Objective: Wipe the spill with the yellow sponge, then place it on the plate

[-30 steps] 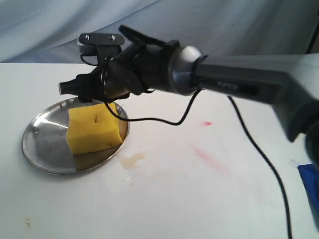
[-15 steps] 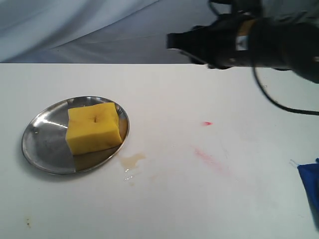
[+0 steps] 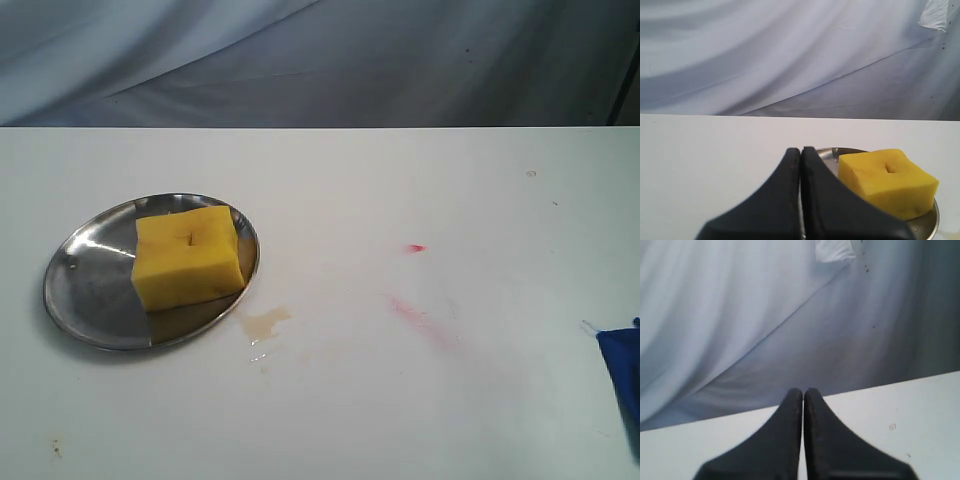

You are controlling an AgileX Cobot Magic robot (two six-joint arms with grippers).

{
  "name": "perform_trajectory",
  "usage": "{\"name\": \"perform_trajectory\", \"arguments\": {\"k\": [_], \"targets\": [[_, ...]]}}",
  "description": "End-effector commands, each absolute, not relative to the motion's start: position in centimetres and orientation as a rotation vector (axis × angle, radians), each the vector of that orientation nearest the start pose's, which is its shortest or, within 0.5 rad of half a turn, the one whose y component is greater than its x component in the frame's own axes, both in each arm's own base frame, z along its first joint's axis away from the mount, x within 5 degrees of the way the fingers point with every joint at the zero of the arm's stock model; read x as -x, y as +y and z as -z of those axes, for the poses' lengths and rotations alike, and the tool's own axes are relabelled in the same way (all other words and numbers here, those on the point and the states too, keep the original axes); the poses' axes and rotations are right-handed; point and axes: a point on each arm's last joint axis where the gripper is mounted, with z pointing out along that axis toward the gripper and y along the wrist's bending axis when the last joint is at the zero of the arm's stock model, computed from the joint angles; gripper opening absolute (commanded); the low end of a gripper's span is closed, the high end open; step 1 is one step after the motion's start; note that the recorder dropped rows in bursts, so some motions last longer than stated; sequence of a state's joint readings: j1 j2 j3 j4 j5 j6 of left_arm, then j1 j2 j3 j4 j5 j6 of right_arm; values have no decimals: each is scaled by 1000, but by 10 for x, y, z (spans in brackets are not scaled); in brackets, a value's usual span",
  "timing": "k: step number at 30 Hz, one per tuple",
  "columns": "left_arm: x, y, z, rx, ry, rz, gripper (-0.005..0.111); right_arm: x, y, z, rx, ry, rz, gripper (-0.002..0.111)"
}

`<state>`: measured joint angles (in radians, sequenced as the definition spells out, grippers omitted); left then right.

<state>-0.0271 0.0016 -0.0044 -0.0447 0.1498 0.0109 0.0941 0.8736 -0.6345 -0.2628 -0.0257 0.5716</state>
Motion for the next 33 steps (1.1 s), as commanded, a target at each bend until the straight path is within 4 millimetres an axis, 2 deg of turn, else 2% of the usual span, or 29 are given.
{"name": "perform_trajectory", "arguments": {"k": [1, 10, 16, 27, 33], "targets": [[-56, -2, -200, 1, 1629, 54, 1, -158, 13, -337, -150, 1598, -282, 0], [-56, -2, -200, -1, 1629, 52, 1, -107, 9, -325, -84, 1474, -236, 0], [-56, -2, -200, 1, 1629, 53, 1, -82, 7, -316, -32, 1399, -186, 0], [-56, -2, -200, 1, 1629, 53, 1, -46, 4, -303, 55, 1279, -60, 0], [-56, -2, -200, 1, 1629, 53, 1, -36, -1, -286, 62, 1355, 14, 0]]}}
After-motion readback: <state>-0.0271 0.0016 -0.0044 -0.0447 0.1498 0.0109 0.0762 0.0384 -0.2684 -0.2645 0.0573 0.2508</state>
